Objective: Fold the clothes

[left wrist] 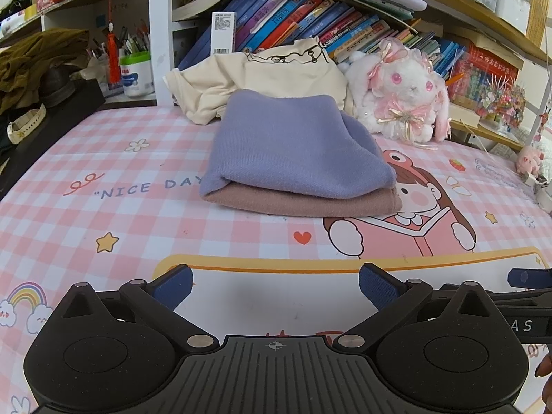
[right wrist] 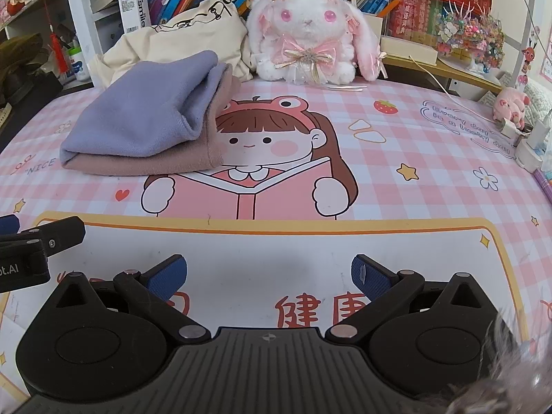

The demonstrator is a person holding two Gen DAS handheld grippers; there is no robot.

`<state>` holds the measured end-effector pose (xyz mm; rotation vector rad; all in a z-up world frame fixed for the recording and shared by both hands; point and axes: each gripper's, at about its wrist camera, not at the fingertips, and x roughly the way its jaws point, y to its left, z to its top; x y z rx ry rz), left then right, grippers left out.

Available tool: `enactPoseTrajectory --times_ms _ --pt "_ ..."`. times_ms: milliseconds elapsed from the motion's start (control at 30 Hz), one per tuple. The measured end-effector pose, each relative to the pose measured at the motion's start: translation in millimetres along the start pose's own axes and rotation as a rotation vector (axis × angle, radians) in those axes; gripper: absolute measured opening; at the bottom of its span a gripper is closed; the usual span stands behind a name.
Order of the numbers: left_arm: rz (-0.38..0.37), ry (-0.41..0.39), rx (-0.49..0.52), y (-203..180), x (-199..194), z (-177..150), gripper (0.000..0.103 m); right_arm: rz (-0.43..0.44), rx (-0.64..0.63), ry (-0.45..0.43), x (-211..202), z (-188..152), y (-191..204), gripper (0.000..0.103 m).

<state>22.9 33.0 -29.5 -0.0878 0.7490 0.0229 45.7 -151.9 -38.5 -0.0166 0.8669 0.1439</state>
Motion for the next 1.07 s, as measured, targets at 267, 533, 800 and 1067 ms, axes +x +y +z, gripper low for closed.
enactPoseTrajectory --times_ms 267,533,800,1067 --pt "-0.006 0.0 -0.003 1.2 0.6 -0.3 0.103 -0.001 0.001 0.003 1.2 0.2 0.2 0.103" --pt "-0.008 -0.002 -0.001 1.4 1.9 -0.3 0.103 0.0 0.002 0.009 3.9 0.4 -0.2 0.103" --pt "0.0 -0.019 0.012 1.5 1.6 -1.3 0.103 -0.001 0.001 0.016 6.2 0.1 0.0 0.103" --pt "-0.003 -0.009 -0.001 3.6 3.5 -1.2 0.103 0.002 -0.001 0.023 8.1 -0.3 1.1 0.103"
